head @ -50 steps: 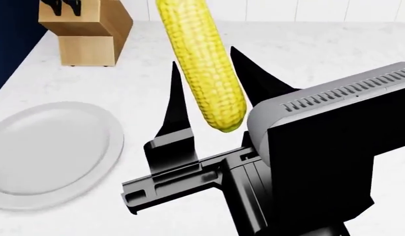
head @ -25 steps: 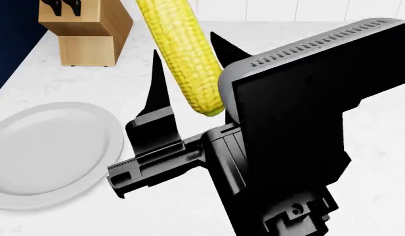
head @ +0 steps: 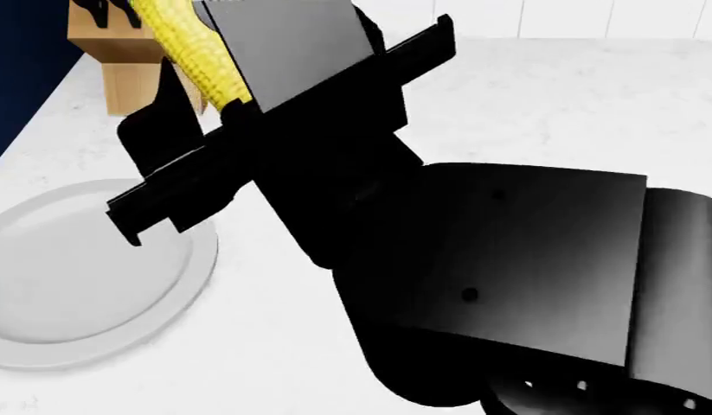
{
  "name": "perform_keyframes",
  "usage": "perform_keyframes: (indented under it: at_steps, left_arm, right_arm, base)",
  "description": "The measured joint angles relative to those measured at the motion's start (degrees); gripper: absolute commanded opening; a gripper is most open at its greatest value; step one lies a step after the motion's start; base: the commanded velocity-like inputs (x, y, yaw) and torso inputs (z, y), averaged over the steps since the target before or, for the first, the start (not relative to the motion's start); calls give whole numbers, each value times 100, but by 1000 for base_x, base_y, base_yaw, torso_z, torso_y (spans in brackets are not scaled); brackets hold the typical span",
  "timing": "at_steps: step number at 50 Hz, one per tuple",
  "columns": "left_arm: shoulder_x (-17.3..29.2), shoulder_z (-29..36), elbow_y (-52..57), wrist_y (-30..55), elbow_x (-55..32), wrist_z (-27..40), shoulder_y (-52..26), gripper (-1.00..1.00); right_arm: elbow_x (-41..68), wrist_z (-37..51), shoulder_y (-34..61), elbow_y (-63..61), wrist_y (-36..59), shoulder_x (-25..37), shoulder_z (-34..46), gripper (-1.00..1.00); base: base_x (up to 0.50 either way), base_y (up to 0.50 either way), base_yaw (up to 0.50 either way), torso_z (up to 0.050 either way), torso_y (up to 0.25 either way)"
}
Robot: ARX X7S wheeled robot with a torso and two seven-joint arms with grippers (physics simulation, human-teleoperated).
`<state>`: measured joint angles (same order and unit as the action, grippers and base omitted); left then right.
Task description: Pick the corn from the top rack in the oven and place it on the plate on the counter.
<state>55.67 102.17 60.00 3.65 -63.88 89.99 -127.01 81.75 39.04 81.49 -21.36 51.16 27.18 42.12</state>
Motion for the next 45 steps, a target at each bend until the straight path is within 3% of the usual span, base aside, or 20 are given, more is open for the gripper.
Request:
perform_keyframes:
  at_steps: [16,45]
  left_arm:
    - [-44,-219,0,119,31,0,239,100]
    - [-71,-380,0,235,184,0,581,100]
  right_arm:
    - [-239,-806,395,1057,266,-562,493,-100]
    - [-825,-1892,518,2053,572,-1048,1496,-100]
  base:
    - [0,0,0,0,0]
    - [0,0,0,0,0]
